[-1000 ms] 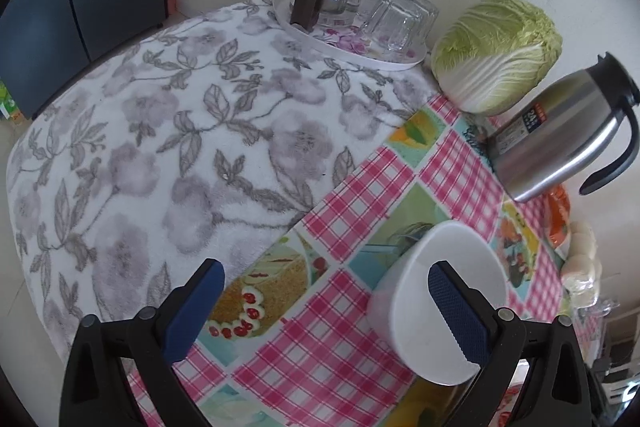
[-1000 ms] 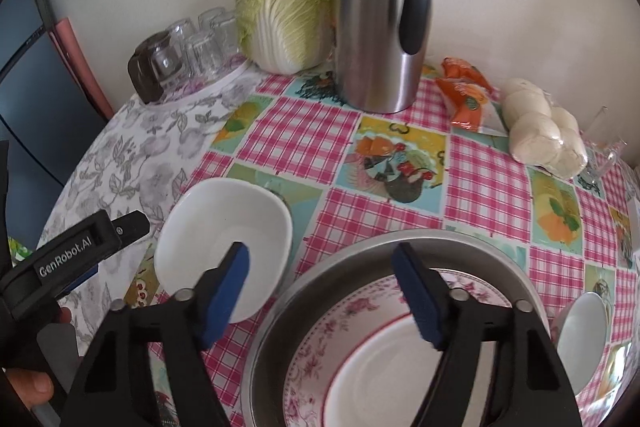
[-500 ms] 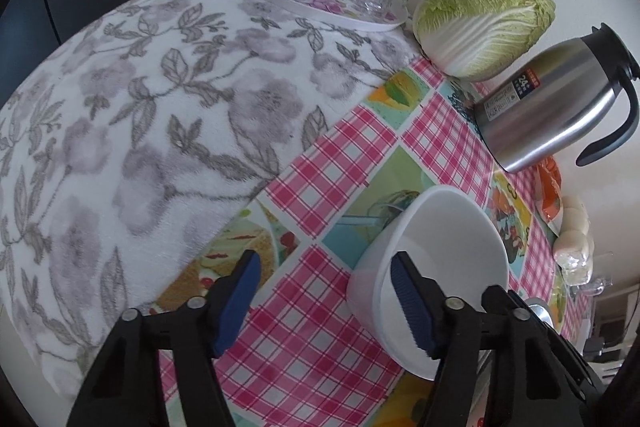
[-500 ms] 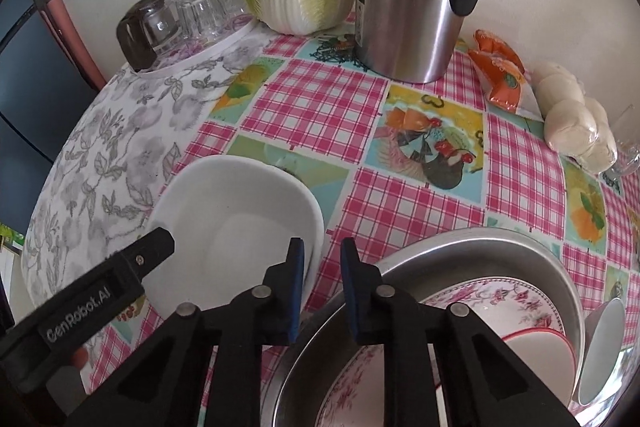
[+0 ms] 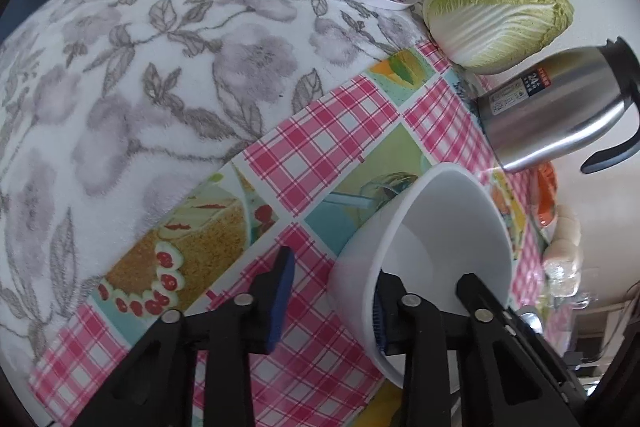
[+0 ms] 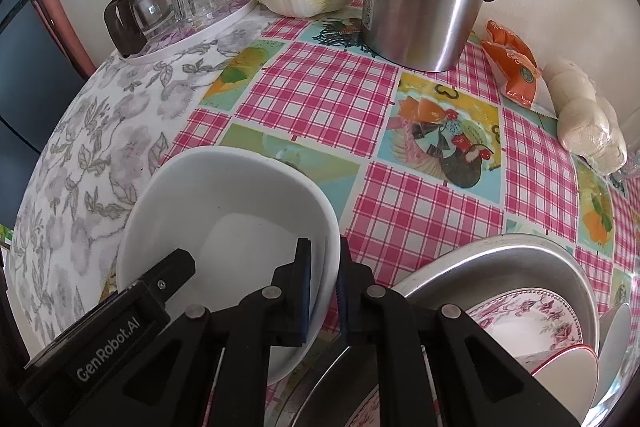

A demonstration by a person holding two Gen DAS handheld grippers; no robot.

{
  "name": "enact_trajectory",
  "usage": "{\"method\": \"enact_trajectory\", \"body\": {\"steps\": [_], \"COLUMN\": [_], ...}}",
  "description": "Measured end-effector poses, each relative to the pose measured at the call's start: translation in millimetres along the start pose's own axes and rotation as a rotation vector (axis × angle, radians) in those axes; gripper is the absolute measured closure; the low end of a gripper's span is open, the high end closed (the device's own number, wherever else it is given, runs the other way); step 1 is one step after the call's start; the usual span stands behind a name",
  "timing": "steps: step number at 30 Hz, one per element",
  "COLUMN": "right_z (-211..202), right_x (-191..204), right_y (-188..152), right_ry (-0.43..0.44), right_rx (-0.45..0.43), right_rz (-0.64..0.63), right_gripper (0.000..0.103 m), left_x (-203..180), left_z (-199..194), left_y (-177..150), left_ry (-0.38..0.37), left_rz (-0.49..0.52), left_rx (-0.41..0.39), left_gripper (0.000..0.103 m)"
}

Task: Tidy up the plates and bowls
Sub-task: 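Close both tools together on the rim of the white square bowl, then lift the white square bowl with both tools and carry it over the basin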

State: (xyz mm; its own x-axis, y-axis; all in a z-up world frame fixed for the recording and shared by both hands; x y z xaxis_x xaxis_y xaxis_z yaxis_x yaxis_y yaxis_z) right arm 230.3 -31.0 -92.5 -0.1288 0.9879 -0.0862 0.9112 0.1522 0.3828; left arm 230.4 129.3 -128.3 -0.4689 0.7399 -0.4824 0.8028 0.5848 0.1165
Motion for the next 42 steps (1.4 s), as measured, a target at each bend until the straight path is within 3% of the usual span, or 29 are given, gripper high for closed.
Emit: {"method": "enact_trajectory", "body": {"steps": [3,11,22,32,42], "right_z": [-1.1,-14.9,-85.1,-142.5,-173.0], "right_x": [-1.2,1.4,-2.9,-26.6,-57.7], "right_y": [-1.5,-5.5,-21.4,-55.4,-98.2], "right_ry": [0.023,0.04,0.02,0.071,0.074], "right_rx": [-0.009,-0.038,-0.195,-0.333,-0.387], "right_rz": [0.026,0.043,0.061,0.161,0.249], "right_gripper": [0.092,0.092,0.092,0.091,0.09], "left_x": [1.1,-1.2,-26.0,-57.6,-84.9], "left_z": [-2.6,-15.5,-81.7,-142.7,-165.4], "left_y": [-0.2,-2.1,-22.4,-61.4,-109.0], "left_ry": [-0.036,-0.038,-0.112,-0.135,-0.143], "left_rz": [-0.014,0.005,0.086,0.224,0.323], "left_rx": [0.016,0.016,-0.079,-0.183,-0.218], "left_gripper": [0.083,0.084,0.084,0.084,0.084]}}
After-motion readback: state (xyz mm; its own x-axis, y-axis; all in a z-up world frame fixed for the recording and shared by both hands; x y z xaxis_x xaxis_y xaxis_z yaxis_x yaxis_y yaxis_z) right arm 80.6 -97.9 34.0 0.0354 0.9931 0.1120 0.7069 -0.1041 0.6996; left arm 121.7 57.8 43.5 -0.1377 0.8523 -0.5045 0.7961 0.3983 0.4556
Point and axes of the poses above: each gripper's, at about its wrist camera, not at the fingertips, and z roughly the way its jaws point, x to its left, y to its top, the point moved 1 cm from there along z, roughly the way its jaws point, and after that the axes turned 14 degrees about -z, right-handed, at the moved point
